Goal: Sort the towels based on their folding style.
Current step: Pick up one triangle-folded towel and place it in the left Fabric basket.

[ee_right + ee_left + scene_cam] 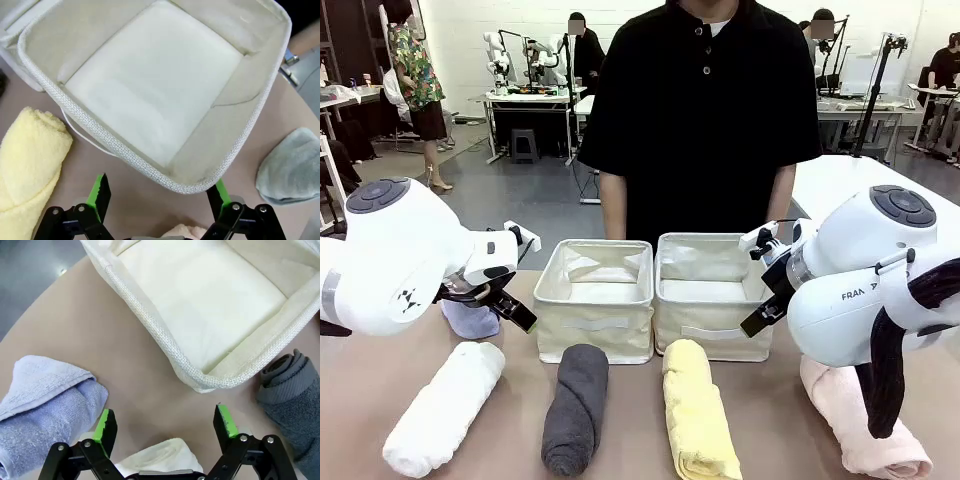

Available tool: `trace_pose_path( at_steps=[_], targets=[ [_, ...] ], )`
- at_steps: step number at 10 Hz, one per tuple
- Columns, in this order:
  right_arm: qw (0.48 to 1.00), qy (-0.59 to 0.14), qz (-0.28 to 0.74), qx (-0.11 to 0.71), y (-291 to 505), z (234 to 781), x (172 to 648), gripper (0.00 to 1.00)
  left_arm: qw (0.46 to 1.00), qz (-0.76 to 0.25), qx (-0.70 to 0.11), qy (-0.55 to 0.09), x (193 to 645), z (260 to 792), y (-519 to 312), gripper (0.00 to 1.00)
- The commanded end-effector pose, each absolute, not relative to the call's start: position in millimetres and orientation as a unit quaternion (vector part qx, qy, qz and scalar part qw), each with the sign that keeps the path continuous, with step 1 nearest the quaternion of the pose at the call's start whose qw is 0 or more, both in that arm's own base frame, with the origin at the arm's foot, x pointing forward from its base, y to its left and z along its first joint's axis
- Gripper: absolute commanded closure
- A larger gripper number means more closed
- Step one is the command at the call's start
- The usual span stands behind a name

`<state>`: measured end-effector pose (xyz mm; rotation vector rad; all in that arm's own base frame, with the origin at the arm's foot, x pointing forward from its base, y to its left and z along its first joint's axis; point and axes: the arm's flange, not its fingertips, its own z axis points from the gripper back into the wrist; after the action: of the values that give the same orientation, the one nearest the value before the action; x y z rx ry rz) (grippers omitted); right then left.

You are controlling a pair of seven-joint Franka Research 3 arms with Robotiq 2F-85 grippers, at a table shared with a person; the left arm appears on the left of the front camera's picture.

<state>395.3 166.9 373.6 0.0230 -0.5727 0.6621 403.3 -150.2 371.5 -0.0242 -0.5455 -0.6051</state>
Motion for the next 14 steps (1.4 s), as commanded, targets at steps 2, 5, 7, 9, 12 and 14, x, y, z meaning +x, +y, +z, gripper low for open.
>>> trace_pose_path(
  at_steps=[2,5,7,9,12,14],
  targets=[
    [0.906,-0.277,0.321,0.011,166.9,373.6,395.3,0.0,0.918,-0.294,-0.012,-0.265,403.2,371.5,-150.3,0.0],
    [0.906,-0.277,0.321,0.011,166.9,373.6,395.3,0.0,0.918,-0.294,-0.012,-0.265,403.2,371.5,-150.3,0.0],
    [0.906,-0.277,0.321,0.011,166.9,373.6,395.3,0.0,0.918,-0.294,-0.012,-0.265,403.2,371.5,-150.3,0.0],
    [0.906,-0.277,0.321,0.011,166.9,373.6,395.3,0.0,0.918,-0.294,-0.012,-0.265,403.2,371.5,-150.3,0.0],
    [0.906,-0.277,0.321,0.011,166.9,373.6,395.3,0.0,0.918,-0.294,-0.012,-0.265,403.2,371.5,-150.3,0.0],
    [0.906,-0.277,0.321,0.011,166.9,373.6,395.3,0.0,0.918,-0.294,-0.012,-0.265,403.2,371.5,-150.3,0.0]
  ],
)
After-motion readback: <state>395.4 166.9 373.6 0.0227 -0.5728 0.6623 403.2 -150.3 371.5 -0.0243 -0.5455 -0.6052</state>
